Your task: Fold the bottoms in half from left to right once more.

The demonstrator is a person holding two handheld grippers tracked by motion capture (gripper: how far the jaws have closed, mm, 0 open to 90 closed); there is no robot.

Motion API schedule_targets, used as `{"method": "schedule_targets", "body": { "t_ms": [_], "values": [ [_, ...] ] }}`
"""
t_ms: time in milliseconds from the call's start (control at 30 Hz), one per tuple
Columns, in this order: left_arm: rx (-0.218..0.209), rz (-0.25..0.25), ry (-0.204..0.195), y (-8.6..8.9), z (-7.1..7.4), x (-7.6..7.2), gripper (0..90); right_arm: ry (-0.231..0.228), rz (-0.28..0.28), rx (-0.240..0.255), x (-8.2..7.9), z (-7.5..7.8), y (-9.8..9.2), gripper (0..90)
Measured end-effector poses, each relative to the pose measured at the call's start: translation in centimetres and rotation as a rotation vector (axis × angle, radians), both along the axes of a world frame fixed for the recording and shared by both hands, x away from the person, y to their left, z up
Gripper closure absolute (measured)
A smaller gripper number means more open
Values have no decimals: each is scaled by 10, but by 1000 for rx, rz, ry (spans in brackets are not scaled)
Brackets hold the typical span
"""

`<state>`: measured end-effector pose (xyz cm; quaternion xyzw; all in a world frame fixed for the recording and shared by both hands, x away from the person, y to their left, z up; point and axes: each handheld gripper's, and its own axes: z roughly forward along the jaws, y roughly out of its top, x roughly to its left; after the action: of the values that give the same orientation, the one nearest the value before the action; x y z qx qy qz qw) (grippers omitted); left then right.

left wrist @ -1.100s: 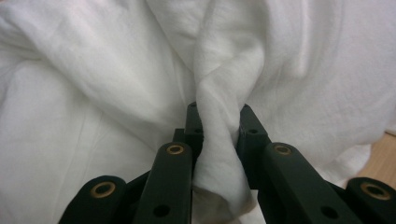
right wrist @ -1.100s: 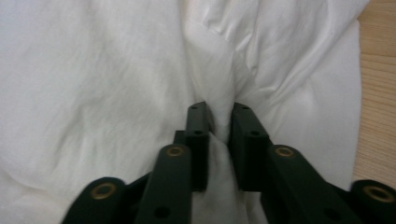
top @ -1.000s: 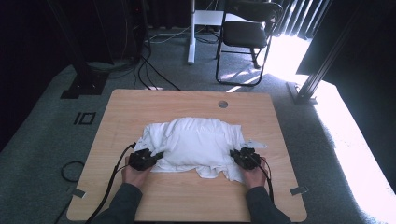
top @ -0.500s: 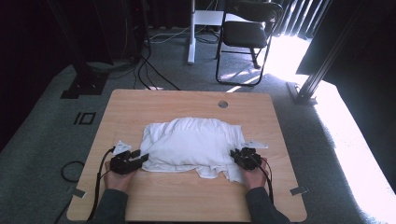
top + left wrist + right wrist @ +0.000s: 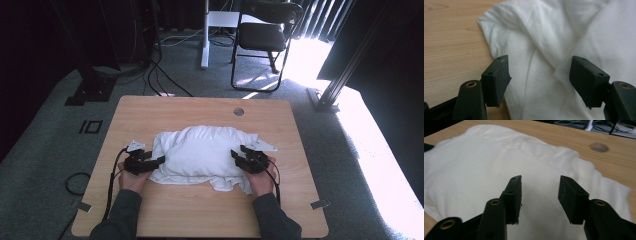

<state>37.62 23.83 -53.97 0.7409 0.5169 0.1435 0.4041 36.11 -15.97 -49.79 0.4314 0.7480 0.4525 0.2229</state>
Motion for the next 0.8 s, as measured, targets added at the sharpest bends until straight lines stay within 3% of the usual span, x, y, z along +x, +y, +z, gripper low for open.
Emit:
{"method": "schedule_targets", "body": {
  "t_ms": [167, 433, 600, 800],
  "values": [
    [27, 37, 20, 0, -10, 5, 335, -14, 66, -25, 7, 1, 30, 707],
    [7, 51, 19, -1, -11, 7, 345, -9, 98, -17, 19, -1, 61, 705],
    [42, 71, 26, -3, -9, 8, 552, 32, 65, -28, 29, -13, 68, 708],
    [3, 53, 61, -4, -11, 9, 860, 65, 54, -39, 29, -25, 69, 704]
  ]
}}
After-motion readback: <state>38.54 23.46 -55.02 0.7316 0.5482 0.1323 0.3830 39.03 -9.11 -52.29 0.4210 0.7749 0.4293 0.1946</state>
